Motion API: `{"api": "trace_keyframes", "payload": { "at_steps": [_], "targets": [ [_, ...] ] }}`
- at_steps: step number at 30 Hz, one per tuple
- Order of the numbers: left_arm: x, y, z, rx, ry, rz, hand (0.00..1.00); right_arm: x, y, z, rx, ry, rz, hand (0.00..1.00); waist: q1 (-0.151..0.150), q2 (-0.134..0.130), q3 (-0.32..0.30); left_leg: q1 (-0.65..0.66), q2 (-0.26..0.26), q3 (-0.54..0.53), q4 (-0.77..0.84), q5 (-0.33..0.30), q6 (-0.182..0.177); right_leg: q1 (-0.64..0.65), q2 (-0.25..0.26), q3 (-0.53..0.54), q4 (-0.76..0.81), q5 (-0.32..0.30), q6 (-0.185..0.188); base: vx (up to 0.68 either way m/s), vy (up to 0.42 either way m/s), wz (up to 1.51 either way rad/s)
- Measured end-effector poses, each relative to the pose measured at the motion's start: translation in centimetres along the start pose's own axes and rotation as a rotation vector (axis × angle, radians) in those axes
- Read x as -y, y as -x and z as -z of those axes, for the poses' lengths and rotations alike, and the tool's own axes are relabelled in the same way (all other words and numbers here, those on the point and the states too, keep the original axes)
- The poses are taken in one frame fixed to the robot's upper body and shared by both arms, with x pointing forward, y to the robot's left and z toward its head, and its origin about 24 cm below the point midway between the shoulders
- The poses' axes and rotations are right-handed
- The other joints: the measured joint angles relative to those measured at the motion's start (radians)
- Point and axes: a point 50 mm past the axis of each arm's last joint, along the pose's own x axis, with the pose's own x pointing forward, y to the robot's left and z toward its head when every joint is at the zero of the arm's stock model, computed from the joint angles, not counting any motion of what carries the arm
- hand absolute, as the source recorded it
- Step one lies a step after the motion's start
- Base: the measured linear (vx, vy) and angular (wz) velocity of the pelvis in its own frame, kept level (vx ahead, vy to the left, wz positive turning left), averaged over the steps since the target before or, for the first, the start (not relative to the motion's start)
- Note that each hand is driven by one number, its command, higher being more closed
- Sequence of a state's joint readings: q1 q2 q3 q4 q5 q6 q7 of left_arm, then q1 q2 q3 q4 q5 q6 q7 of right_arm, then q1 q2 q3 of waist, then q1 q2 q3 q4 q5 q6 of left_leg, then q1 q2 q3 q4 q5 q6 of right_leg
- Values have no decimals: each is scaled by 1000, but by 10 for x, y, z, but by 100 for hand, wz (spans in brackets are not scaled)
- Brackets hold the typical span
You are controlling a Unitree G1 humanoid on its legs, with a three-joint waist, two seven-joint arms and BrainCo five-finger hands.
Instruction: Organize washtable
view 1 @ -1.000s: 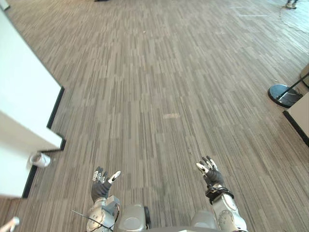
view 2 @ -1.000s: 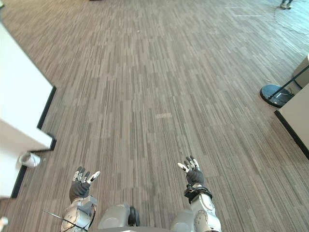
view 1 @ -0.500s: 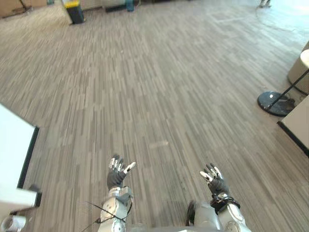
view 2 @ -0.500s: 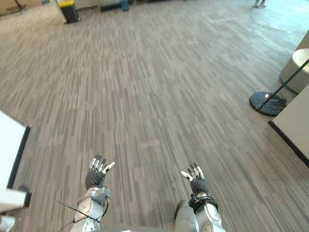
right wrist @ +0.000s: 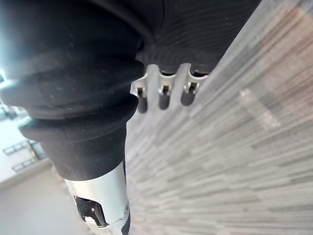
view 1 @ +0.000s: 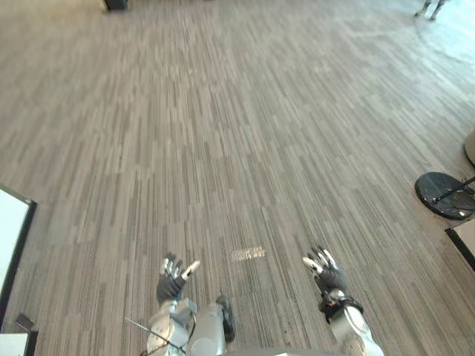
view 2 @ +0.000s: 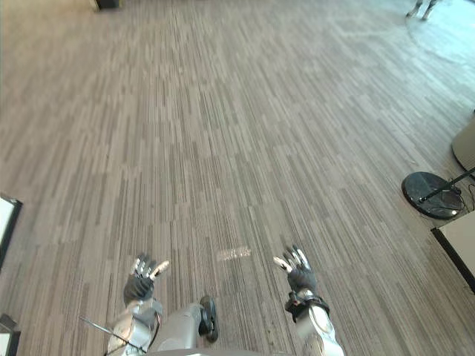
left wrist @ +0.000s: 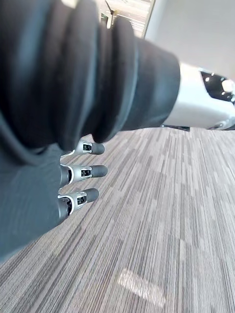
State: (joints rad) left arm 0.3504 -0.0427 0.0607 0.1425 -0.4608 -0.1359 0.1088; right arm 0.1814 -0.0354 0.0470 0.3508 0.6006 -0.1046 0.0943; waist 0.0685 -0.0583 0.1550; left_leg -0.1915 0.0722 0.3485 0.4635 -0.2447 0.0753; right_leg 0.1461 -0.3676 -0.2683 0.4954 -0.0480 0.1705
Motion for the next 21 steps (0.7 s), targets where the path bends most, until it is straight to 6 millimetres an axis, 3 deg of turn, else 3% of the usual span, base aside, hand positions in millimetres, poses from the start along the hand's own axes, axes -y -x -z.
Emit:
{"api": "trace_keyframes", "payload": {
  "at_steps": [1,3,4,5,6,8,10,11,12,13,14,17,18,19,20,21],
  "targets": [
    [-1,0,-1,-2,-10,1,0,-1,0,4,-11,-7,6,0,-3,-13,1,61,-40,9,-34,-27,15,-137,-76,49,300,72,-87,493,181,4],
    [-2,-1,-2,0,-28,8,0,0,2,11,-36,-19,20,0,-17,-14,1,129,-58,0,-79,-37,21,-257,-102,56,588,49,-119,408,88,16],
    [-5,-1,-6,9,-45,9,0,1,3,15,-50,-25,29,0,-30,11,11,201,-60,-6,-134,-36,20,-323,-85,35,708,12,-129,420,74,14],
    [-6,-1,-7,14,-52,10,0,2,3,16,-54,-22,32,0,-34,13,7,249,-60,-8,-173,-34,17,-357,-78,3,745,-13,-133,500,76,10],
    [-6,-1,-9,20,-56,16,0,4,5,16,-54,-21,42,0,-42,35,7,297,-61,-16,-215,-33,16,-397,-77,-51,747,-46,-137,403,43,13],
    [-3,-3,-13,33,-63,34,0,7,6,16,-51,-18,51,0,-62,38,5,346,-62,-53,-250,-33,16,-442,-60,-129,665,-107,-153,413,-35,42],
    [6,-7,-15,47,-70,70,0,11,7,15,-45,-18,66,0,-79,36,4,359,-52,-85,-251,-34,9,-482,12,-153,437,-156,-139,403,-132,48],
    [11,-8,-13,39,-80,89,0,14,8,13,-39,-19,76,0,-89,38,5,364,-38,-99,-230,-44,-41,-496,80,-131,230,-152,-140,438,-222,45],
    [15,-9,-9,27,-86,102,0,16,11,14,-39,-20,84,0,-89,28,0,370,-30,-101,-196,-72,-92,-495,149,-87,13,-92,-160,464,-232,44],
    [13,-9,-10,28,-97,101,0,16,14,15,-42,-22,87,0,-90,2,-8,372,-35,-101,-176,-90,-120,-482,167,-54,-94,32,-194,480,-205,26],
    [16,-10,3,-22,-92,94,0,21,15,14,-50,-2,95,0,-80,54,-1,370,5,-113,-138,-111,-143,-453,206,-41,-99,66,-183,421,-159,15],
    [26,-11,6,-29,-92,141,0,24,10,3,-11,5,102,0,-83,57,2,330,8,-134,-242,-102,-144,-405,196,-49,-138,64,-181,259,-118,24],
    [27,-11,6,-29,-89,149,0,27,11,2,-8,8,108,0,-84,67,1,310,20,-150,-290,-27,-142,-363,198,-77,-160,57,-170,197,-79,51],
    [27,-11,5,-26,-89,150,0,29,12,2,-9,17,111,0,-84,71,1,292,29,-153,-273,5,-130,-344,204,-86,-170,49,-161,175,-59,35],
    [25,-10,6,-26,-85,136,0,31,14,4,-21,24,114,0,-65,73,-2,285,29,-159,-226,2,-132,-320,207,-85,-188,20,-136,124,-40,32],
    [20,-10,6,-27,-89,119,0,29,16,9,-36,26,105,0,-57,55,-9,262,29,-167,-160,-8,-148,-297,202,-92,-216,-11,-118,110,-24,31]
  ]
}}
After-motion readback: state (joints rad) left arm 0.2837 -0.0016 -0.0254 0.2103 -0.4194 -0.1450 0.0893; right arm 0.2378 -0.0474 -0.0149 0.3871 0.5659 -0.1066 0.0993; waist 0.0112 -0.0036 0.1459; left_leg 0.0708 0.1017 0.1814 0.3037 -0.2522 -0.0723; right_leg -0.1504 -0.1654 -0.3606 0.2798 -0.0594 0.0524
